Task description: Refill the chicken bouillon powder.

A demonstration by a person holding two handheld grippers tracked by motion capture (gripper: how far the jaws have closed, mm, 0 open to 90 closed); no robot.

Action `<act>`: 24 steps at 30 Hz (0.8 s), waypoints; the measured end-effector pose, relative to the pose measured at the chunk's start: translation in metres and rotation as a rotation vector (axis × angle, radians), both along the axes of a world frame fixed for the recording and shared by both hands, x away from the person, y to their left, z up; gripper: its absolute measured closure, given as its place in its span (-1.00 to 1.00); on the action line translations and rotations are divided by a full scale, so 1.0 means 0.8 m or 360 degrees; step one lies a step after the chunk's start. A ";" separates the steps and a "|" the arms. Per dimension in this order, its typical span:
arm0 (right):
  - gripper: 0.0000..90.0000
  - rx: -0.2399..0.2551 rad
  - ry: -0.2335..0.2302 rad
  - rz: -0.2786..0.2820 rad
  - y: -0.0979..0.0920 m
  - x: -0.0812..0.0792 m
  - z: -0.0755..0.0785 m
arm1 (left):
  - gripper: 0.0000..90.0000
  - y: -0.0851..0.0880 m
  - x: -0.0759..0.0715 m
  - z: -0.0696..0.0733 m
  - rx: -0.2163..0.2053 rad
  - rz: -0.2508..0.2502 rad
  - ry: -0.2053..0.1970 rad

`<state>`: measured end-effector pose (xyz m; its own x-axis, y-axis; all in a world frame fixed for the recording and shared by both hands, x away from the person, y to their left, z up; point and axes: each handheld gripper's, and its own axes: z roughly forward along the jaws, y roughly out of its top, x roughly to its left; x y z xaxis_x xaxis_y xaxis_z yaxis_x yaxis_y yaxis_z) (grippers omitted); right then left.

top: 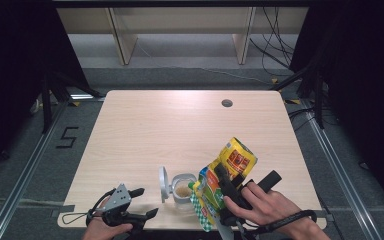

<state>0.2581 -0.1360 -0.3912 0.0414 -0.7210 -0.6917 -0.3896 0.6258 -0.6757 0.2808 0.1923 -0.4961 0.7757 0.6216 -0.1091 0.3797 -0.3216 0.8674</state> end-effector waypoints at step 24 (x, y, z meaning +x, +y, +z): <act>0.24 0.0014 -0.0009 -0.0014 -0.003 -0.001 0.002 | -0.60 -0.001 0.000 0.000 -0.0005 0.0003 0.0007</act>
